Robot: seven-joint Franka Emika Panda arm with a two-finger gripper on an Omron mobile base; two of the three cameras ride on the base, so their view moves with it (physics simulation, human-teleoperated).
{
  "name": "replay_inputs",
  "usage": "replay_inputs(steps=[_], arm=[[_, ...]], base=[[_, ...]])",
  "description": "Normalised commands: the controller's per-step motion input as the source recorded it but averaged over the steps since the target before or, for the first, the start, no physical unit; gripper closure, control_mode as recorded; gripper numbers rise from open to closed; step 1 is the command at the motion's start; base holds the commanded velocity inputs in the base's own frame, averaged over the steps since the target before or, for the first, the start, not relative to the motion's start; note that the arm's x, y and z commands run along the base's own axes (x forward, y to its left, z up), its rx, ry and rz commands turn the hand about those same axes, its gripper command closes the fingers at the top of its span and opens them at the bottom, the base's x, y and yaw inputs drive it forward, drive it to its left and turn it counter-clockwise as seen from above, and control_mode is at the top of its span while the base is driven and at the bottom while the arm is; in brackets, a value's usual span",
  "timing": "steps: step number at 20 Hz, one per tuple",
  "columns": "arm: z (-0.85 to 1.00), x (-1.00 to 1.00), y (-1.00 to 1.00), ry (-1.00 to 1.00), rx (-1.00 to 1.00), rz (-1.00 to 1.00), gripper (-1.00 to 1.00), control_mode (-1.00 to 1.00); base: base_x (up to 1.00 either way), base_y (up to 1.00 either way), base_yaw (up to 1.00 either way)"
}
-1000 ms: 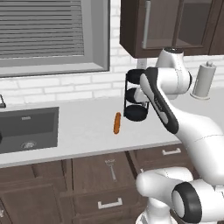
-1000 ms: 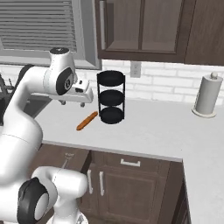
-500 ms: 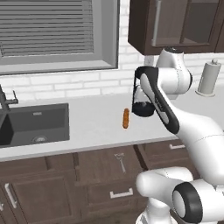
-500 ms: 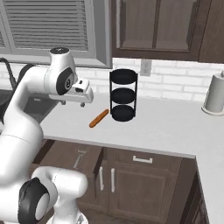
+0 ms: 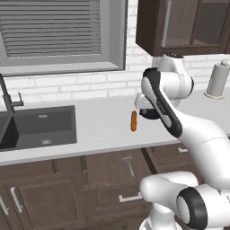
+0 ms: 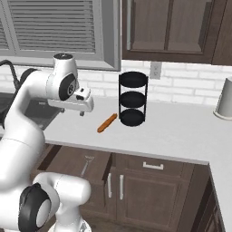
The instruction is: Pick the peeler from the drawer and place it on the counter.
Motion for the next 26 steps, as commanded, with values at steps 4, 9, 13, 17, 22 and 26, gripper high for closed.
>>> replay_inputs(steps=[4, 9, 13, 17, 22, 26], arm=[[-0.42, -0.01, 0.02, 0.18, 0.15, 0.0, -1.0, -1.0], [-0.38, -0.03, 0.0, 0.15, 0.17, 0.0, -1.0, -1.0], [-0.76, 0.08, 0.01, 0.19, 0.15, 0.0, -1.0, -1.0], [-1.0, 0.19, 0.01, 0.22, 0.08, 0.0, -1.0, -1.0], [-1.0, 0.12, 0.13, 0.17, 0.01, 0.0, -1.0, -1.0], [-1.0, 0.26, 0.21, 0.13, 0.0, 0.0, -1.0, -1.0]], base=[[0.0, 0.0, 0.0], [0.0, 0.0, 0.0], [0.0, 0.0, 0.0], [0.0, 0.0, 0.0], [0.0, 0.0, 0.0], [0.0, 0.0, 0.0]])
